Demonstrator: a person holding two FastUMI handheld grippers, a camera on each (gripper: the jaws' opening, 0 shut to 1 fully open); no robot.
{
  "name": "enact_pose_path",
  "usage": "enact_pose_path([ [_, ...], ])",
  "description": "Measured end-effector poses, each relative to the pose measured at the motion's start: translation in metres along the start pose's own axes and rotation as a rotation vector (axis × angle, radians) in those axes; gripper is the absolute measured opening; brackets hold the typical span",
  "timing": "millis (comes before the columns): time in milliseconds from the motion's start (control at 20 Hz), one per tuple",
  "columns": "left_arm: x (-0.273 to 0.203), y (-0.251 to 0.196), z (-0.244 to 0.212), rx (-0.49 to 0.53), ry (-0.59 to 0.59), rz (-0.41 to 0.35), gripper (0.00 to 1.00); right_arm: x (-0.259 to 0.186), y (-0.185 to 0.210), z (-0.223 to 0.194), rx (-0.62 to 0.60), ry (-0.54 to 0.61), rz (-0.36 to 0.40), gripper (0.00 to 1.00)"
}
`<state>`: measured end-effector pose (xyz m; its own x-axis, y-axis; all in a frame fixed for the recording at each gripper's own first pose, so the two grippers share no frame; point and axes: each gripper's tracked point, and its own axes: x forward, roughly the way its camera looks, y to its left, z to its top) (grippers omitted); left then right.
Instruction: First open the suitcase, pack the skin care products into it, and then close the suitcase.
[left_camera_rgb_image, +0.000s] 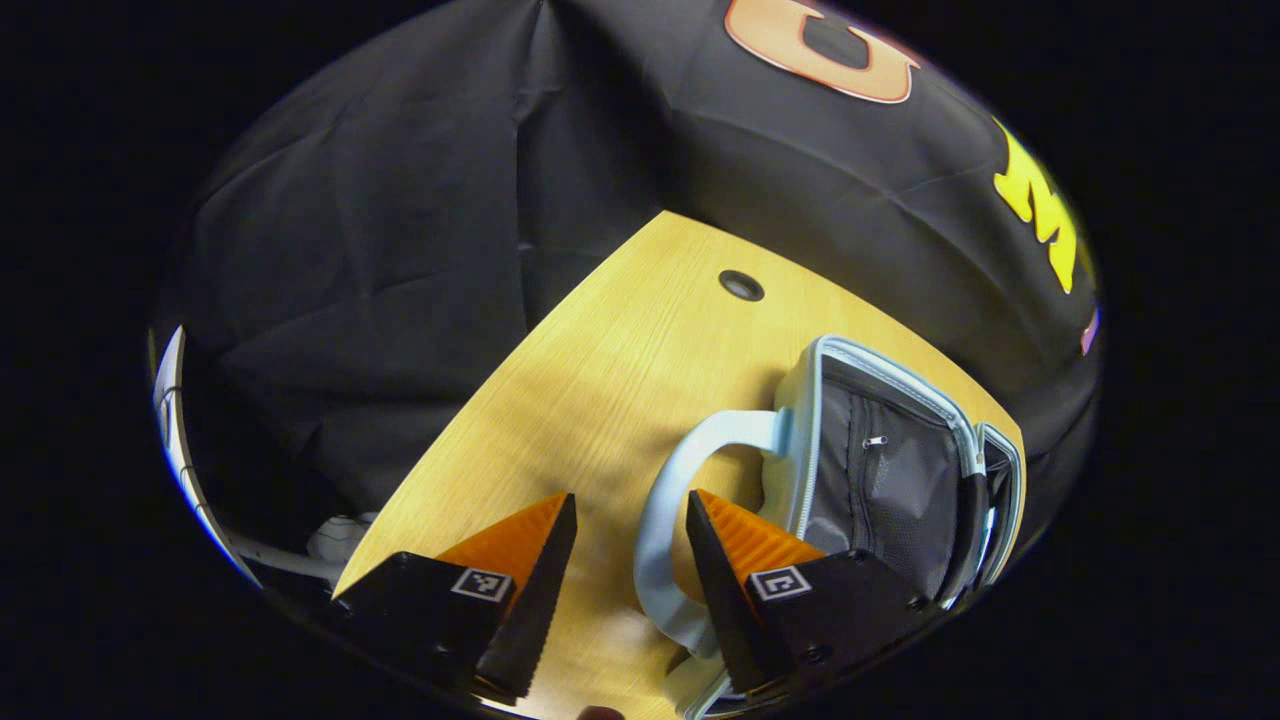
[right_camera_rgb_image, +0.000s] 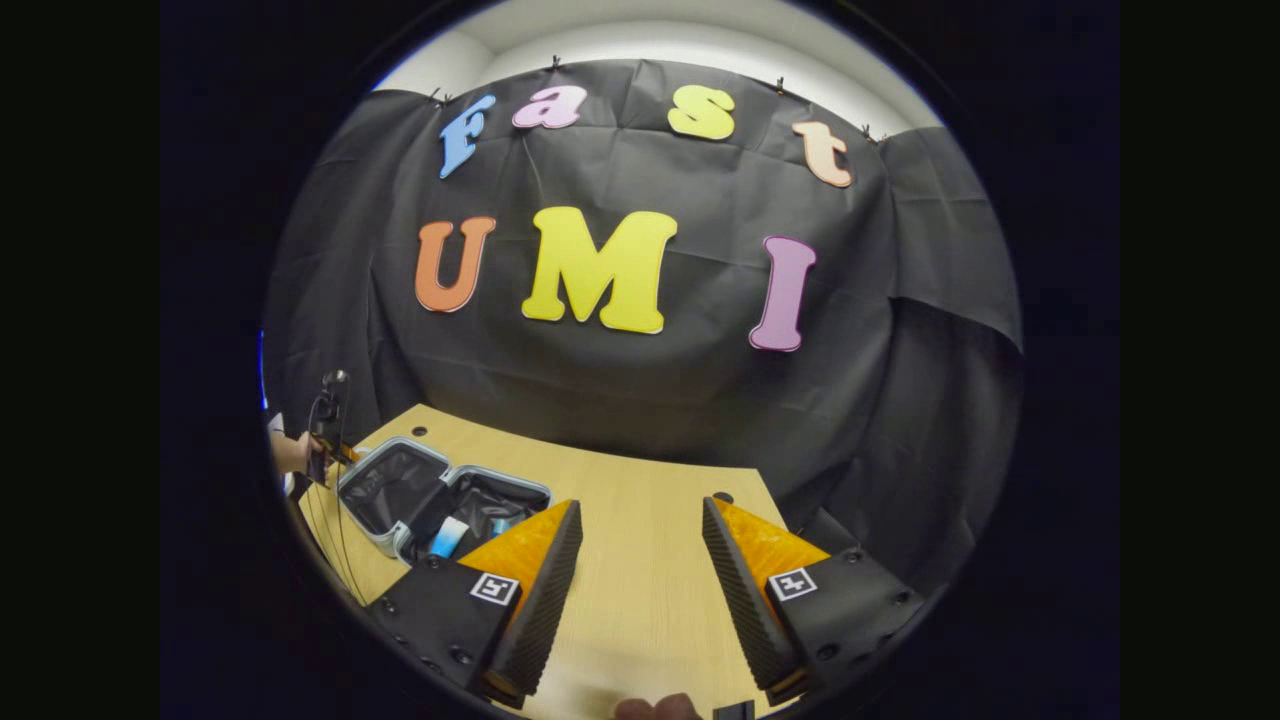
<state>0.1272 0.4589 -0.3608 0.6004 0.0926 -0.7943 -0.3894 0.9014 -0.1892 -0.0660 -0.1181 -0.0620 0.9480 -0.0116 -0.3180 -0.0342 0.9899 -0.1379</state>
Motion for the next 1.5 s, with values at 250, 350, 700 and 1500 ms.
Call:
enact_pose_path([
  [250,0.002,-0.008,0.002,-0.028,-0.002,0.032,0.34,0.002,-0.002,-0.009,0.012,0.021,0.019,0.72],
  [350,-0.004,-0.016,0.008,-0.008,-0.006,0.052,0.25,0.004,0.0,-0.014,0.023,0.041,0.038,0.7],
  [700,-0.098,-0.06,0.073,0.008,-0.168,0.025,0.15,0.0,-0.007,-0.003,0.076,-0.013,0.088,0.71],
  [1500,-0.263,-0.419,0.003,0.22,-0.511,-0.234,0.1,-0.027,-0.126,-0.013,0.203,-0.065,-0.025,0.73],
])
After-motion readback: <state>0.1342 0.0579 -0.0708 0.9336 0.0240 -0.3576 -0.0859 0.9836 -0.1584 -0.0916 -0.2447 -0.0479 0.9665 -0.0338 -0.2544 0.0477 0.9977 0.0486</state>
